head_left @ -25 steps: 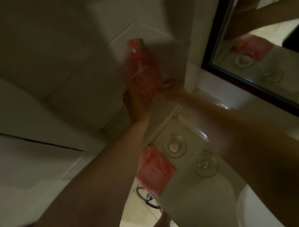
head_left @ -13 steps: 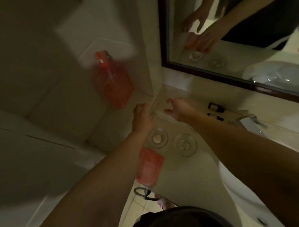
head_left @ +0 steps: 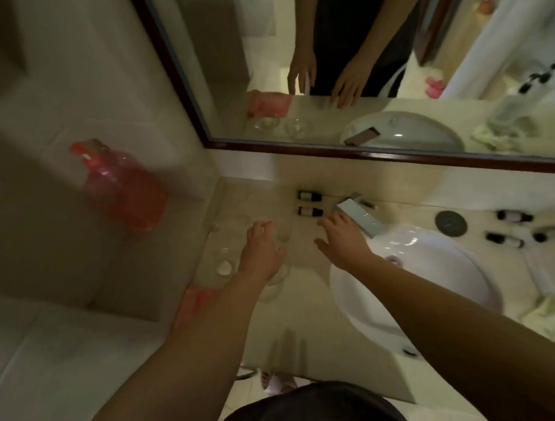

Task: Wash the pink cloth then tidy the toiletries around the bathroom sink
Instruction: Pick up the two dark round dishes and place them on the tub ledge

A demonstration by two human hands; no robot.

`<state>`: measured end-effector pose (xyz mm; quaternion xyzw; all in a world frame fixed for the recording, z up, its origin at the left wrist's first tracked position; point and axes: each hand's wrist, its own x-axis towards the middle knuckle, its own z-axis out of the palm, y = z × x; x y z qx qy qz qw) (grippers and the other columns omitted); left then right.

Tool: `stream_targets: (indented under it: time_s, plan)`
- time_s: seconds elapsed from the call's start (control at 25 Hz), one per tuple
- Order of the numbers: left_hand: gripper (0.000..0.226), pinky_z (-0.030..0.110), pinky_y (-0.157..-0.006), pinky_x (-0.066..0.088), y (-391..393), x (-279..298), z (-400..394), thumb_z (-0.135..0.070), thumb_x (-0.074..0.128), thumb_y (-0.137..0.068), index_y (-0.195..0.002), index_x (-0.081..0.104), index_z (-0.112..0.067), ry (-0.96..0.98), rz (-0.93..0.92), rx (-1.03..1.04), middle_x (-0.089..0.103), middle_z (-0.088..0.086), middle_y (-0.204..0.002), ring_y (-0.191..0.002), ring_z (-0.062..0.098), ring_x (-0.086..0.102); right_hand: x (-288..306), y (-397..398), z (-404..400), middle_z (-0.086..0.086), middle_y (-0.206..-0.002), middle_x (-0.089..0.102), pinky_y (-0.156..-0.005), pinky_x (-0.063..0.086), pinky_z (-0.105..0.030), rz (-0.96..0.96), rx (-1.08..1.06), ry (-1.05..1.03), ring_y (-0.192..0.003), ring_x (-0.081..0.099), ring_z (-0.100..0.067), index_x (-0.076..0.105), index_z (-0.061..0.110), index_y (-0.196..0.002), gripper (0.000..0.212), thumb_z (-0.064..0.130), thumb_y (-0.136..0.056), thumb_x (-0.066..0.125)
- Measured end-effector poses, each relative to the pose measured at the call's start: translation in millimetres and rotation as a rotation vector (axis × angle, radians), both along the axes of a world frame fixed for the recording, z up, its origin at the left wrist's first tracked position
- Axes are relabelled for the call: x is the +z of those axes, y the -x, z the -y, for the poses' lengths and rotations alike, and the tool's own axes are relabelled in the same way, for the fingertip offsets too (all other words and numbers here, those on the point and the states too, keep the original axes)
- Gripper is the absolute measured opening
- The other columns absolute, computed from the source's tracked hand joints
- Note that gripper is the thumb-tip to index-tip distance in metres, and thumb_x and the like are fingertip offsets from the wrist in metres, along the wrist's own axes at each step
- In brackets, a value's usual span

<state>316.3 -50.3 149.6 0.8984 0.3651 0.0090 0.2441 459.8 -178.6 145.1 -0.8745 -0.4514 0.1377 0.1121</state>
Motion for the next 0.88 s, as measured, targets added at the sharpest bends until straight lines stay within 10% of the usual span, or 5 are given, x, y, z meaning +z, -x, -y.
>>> stream_targets:
  time_s: [0.88]
  plan:
    - [0.054,0.038,-0.103,0.037,-157,-9,185,-0.033,0.050,-0.091,-0.140,0.032,-0.020,-0.122,-0.001,-0.883,0.034,0.008,-0.145,-0.131,0.027,0.034,5,-47,261,-0.004,-0.138,0.048,-0.109,0.031,-0.039,0.052,-0.792,0.066,-0.132,0.034,-0.024,0.047,0.020,-0.134,0.049,0.044,-0.092,0.051]
